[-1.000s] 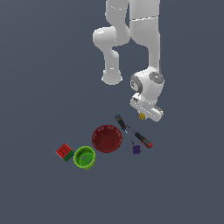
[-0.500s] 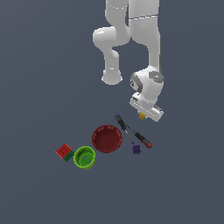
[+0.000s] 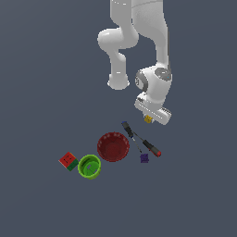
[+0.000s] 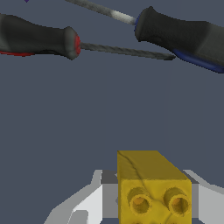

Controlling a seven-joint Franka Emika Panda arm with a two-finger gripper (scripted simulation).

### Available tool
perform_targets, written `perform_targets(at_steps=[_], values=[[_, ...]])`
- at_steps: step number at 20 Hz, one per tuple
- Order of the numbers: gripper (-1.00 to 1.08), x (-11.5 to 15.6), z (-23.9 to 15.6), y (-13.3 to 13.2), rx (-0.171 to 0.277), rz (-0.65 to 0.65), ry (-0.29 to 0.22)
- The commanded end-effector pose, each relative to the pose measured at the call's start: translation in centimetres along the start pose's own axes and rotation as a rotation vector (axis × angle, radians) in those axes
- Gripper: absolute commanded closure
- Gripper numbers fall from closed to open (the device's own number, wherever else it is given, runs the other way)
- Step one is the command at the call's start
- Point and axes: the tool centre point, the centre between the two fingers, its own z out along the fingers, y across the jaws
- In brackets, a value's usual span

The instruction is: Pick up a designated object from a clutter of objects.

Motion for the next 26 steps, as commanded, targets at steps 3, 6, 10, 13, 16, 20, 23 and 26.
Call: perform_targets(at_steps=[3, 6, 10, 13, 16, 20, 23, 26], values=[[1.08, 1.1, -2.8, 1.0, 0.001, 0.000, 0.000], [1.08, 1.9, -5.0, 1.7, 0.001, -0.001, -0.001], [1.08, 3.1, -8.1, 2.8, 0.003, -0.001, -0.003], [1.08, 4.0, -10.6, 3.6, 0.004, -0.002, -0.004], [1.08, 5.0, -13.2, 4.5, 0.005, -0.002, -0.006], [1.08, 6.3, -16.6, 5.6, 0.006, -0.002, -0.006], [1.08, 7.2, -19.1, 6.5, 0.006, -0.002, -0.006], [1.08, 8.3, -21.7, 7.4, 0.006, -0.001, -0.006]])
